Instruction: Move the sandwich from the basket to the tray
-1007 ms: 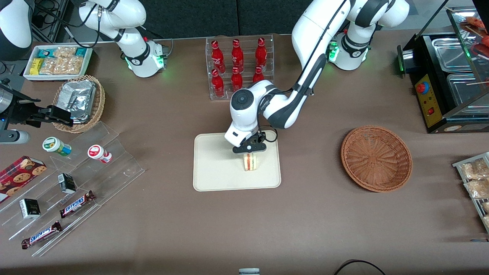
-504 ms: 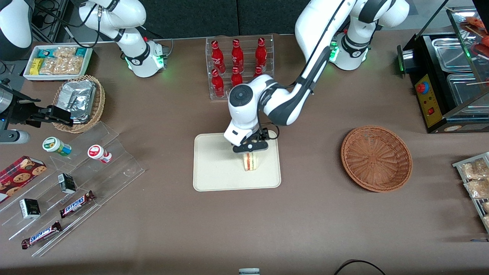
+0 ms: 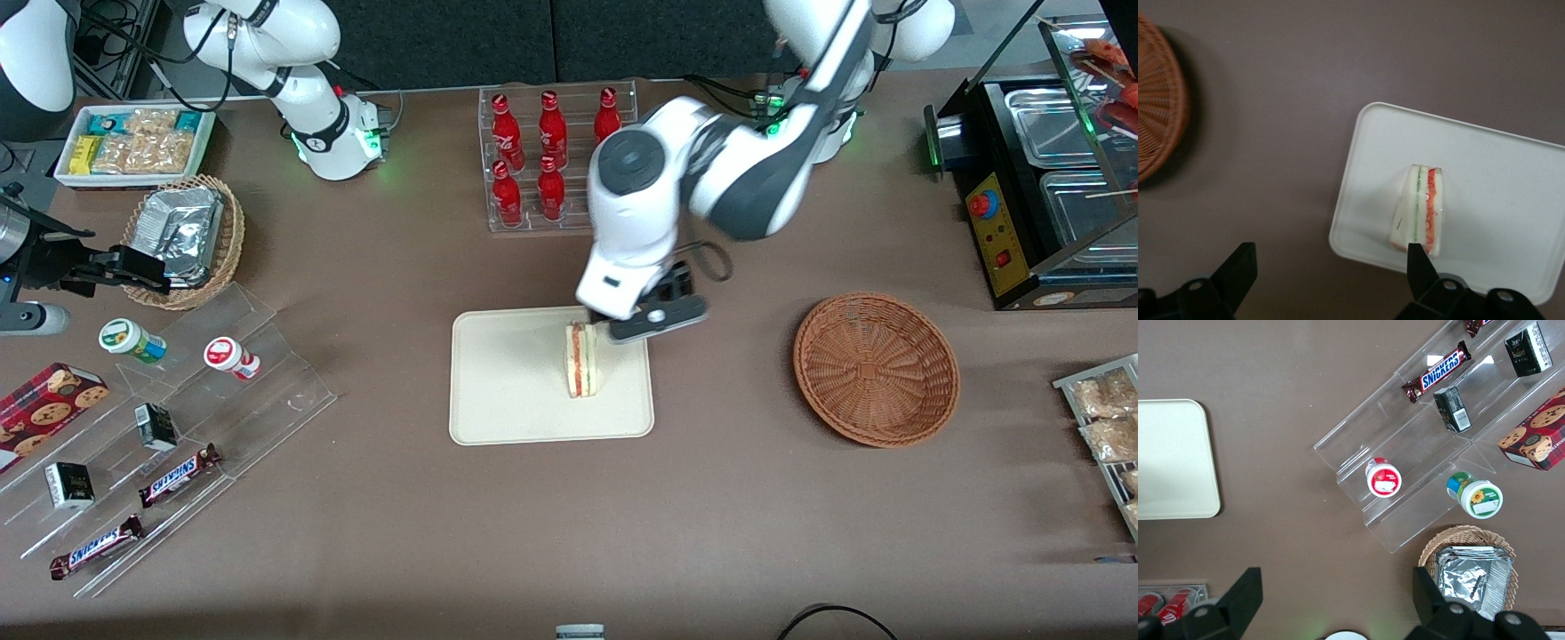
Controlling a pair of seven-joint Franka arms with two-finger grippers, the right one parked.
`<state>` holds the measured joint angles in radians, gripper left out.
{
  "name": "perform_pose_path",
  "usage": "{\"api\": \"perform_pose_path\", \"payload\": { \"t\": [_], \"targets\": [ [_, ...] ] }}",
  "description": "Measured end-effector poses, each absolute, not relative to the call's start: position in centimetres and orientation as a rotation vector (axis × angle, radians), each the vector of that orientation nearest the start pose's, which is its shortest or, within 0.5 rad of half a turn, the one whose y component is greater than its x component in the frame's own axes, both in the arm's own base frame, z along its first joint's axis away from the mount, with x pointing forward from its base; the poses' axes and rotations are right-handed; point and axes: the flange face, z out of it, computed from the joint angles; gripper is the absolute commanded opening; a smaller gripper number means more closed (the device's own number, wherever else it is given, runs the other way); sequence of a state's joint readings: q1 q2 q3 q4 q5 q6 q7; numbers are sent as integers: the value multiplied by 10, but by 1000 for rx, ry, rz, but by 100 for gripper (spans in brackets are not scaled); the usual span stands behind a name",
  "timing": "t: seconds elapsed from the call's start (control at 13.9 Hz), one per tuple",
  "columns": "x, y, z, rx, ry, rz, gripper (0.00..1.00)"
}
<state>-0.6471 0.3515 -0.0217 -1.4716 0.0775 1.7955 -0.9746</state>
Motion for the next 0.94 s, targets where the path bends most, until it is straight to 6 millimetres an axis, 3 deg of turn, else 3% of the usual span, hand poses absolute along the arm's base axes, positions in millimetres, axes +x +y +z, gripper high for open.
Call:
{"api": "perform_pose_path", "payload": {
  "t": [0.29, 0.5, 0.72, 0.94],
  "targets": [
    [521, -313, 571, -3051, -417, 35, 99],
    [505, -256, 621, -3046, -377, 71, 99],
    [500, -192, 652, -3049, -336, 101, 99],
    [505, -131, 663, -3066, -277, 125, 99]
  ]
}}
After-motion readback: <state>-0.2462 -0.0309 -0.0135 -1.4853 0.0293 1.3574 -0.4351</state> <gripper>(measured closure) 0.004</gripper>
